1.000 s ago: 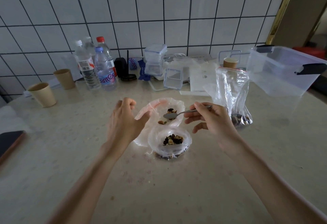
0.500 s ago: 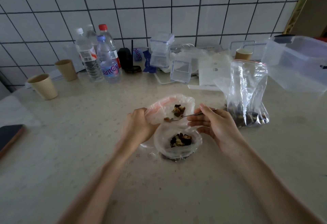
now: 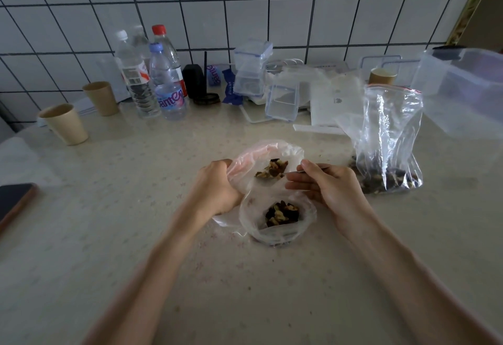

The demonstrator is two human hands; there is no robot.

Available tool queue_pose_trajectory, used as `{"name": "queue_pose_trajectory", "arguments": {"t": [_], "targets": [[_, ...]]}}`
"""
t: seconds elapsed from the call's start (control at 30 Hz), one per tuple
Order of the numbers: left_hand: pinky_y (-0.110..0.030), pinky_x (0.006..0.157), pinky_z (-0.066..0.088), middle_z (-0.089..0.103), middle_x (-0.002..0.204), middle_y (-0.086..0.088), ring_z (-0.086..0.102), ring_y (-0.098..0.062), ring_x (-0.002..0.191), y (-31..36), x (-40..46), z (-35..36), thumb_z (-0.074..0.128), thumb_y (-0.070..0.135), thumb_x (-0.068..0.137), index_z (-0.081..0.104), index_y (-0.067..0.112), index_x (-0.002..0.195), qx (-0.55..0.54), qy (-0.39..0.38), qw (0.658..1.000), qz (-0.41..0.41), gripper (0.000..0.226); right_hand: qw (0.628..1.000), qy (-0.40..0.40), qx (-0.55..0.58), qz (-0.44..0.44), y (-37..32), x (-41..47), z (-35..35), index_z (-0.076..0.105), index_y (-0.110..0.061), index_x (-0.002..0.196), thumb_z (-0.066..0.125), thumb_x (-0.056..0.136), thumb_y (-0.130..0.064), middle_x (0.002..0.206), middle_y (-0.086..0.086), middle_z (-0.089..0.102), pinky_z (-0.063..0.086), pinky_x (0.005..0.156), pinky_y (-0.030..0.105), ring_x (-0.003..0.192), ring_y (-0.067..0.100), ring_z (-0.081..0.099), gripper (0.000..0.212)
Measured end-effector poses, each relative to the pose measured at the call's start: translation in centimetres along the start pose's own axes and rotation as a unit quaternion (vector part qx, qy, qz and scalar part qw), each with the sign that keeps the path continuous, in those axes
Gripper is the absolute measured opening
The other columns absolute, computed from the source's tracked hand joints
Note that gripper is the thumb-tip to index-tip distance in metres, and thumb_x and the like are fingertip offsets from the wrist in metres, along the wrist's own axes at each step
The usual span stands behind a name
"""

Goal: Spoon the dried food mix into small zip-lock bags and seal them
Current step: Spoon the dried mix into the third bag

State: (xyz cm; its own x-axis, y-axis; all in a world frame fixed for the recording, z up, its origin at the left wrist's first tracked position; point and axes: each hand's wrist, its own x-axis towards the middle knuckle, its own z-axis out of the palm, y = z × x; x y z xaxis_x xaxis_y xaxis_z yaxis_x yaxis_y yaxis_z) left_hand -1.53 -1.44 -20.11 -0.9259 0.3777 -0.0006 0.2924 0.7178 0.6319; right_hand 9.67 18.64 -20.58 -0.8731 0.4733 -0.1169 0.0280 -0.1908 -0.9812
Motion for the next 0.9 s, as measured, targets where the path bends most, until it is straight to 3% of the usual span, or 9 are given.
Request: {"name": "queue_pose_trajectory", "arguments": {"t": [0.13, 0.27, 0.37, 0.47, 0.57, 0.63, 0.77, 0.83, 0.9], "targets": [[-0.022, 0.058, 0.046, 0.072, 0.092, 0.005, 0.066, -0.010, 0.079, 0.0, -0.2, -0.5, 0.090, 0.037, 0.075, 0.069, 0.025, 0.097, -0.045, -0.022, 0.999, -0.013, 0.032, 0.998, 0.039, -0.041, -0.041, 0.2, 0.1, -0.2, 0.075, -0.001, 0.099, 0.062, 0.104, -0.019, 0.086, 0.011, 0.081, 0.064, 0.068, 0.033, 0.080, 0.028, 0.079, 0.023], [-0.026, 0.067, 0.046, 0.071, 0.105, 0.005, 0.065, -0.014, 0.091, 0.3, -0.4, -1.4, 0.087, 0.050, 0.076, 0.069, 0.023, 0.116, -0.107, -0.022, 0.993, -0.040, 0.052, 0.981, 0.071, -0.123, -0.130, 0.3, -0.1, 0.2, 0.076, -0.006, 0.099, 0.063, 0.103, -0.020, 0.080, 0.002, 0.080, 0.062, 0.056, 0.028, 0.071, 0.021, 0.079, 0.020], [-0.027, 0.071, 0.046, 0.069, 0.111, 0.005, 0.063, -0.013, 0.091, 0.5, -0.4, -2.1, 0.083, 0.058, 0.077, 0.066, 0.022, 0.116, -0.068, -0.011, 0.997, -0.033, 0.056, 0.973, 0.071, -0.156, -0.156, 0.2, -0.1, 0.4, 0.076, -0.007, 0.101, 0.064, 0.102, -0.021, 0.080, 0.000, 0.080, 0.062, 0.054, 0.028, 0.068, 0.018, 0.078, 0.018], [-0.031, 0.091, 0.043, 0.056, 0.133, 0.006, 0.052, -0.014, 0.113, 1.2, -0.1, -2.7, 0.089, 0.056, 0.068, 0.052, 0.022, 0.140, -0.003, -0.028, 0.999, -0.022, 0.088, 0.977, 0.064, -0.145, -0.143, 0.2, -0.1, 0.3, 0.076, -0.008, 0.099, 0.064, 0.102, -0.021, 0.081, 0.000, 0.080, 0.062, 0.055, 0.028, 0.069, 0.019, 0.078, 0.018], [-0.033, 0.104, 0.042, 0.051, 0.151, 0.002, 0.050, -0.017, 0.132, 3.1, 1.1, -2.8, 0.095, 0.045, 0.065, 0.044, 0.021, 0.150, 0.019, -0.052, 0.998, 0.035, 0.101, 0.983, 0.063, -0.122, -0.123, 0.1, -0.1, 0.3, 0.076, -0.008, 0.095, 0.064, 0.102, -0.023, 0.079, 0.001, 0.080, 0.061, 0.055, 0.027, 0.069, 0.020, 0.078, 0.021], [-0.034, 0.108, 0.041, 0.049, 0.154, 0.003, 0.048, -0.019, 0.138, 4.7, 2.4, -2.5, 0.094, 0.039, 0.070, 0.044, 0.022, 0.152, 0.007, -0.089, 0.993, 0.072, 0.097, 0.985, 0.067, -0.112, -0.111, 0.1, 0.0, 0.3, 0.077, -0.005, 0.094, 0.064, 0.103, -0.024, 0.078, 0.003, 0.080, 0.060, 0.053, 0.026, 0.069, 0.022, 0.078, 0.024], [-0.028, 0.100, 0.041, 0.051, 0.154, 0.002, 0.052, -0.018, 0.136, 6.5, 5.1, -1.1, 0.082, 0.029, 0.087, 0.047, 0.023, 0.154, 0.027, -0.165, 0.981, 0.101, 0.075, 0.990, 0.069, -0.083, -0.091, -0.1, 0.0, 0.1, 0.075, -0.002, 0.093, 0.064, 0.103, -0.024, 0.079, 0.006, 0.080, 0.060, 0.052, 0.029, 0.068, 0.026, 0.078, 0.026], [-0.030, 0.096, 0.047, 0.062, 0.139, 0.000, 0.060, -0.020, 0.124, 6.6, 6.3, -0.3, 0.076, 0.031, 0.092, 0.058, 0.020, 0.143, 0.044, -0.175, 0.978, 0.107, 0.055, 0.992, 0.069, -0.071, -0.082, -0.2, 0.1, -0.1, 0.075, -0.001, 0.093, 0.063, 0.103, -0.022, 0.078, 0.008, 0.080, 0.060, 0.051, 0.030, 0.069, 0.027, 0.078, 0.026], [-0.037, 0.093, 0.051, 0.069, 0.119, -0.004, 0.065, -0.023, 0.110, 6.4, 7.1, 0.4, 0.069, 0.029, 0.096, 0.067, 0.015, 0.118, 0.026, -0.171, 0.980, 0.101, 0.026, 0.991, 0.078, -0.069, -0.080, -0.2, 0.2, -0.2, 0.075, -0.001, 0.093, 0.063, 0.103, -0.020, 0.077, 0.008, 0.079, 0.059, 0.051, 0.030, 0.069, 0.027, 0.078, 0.025]]}}
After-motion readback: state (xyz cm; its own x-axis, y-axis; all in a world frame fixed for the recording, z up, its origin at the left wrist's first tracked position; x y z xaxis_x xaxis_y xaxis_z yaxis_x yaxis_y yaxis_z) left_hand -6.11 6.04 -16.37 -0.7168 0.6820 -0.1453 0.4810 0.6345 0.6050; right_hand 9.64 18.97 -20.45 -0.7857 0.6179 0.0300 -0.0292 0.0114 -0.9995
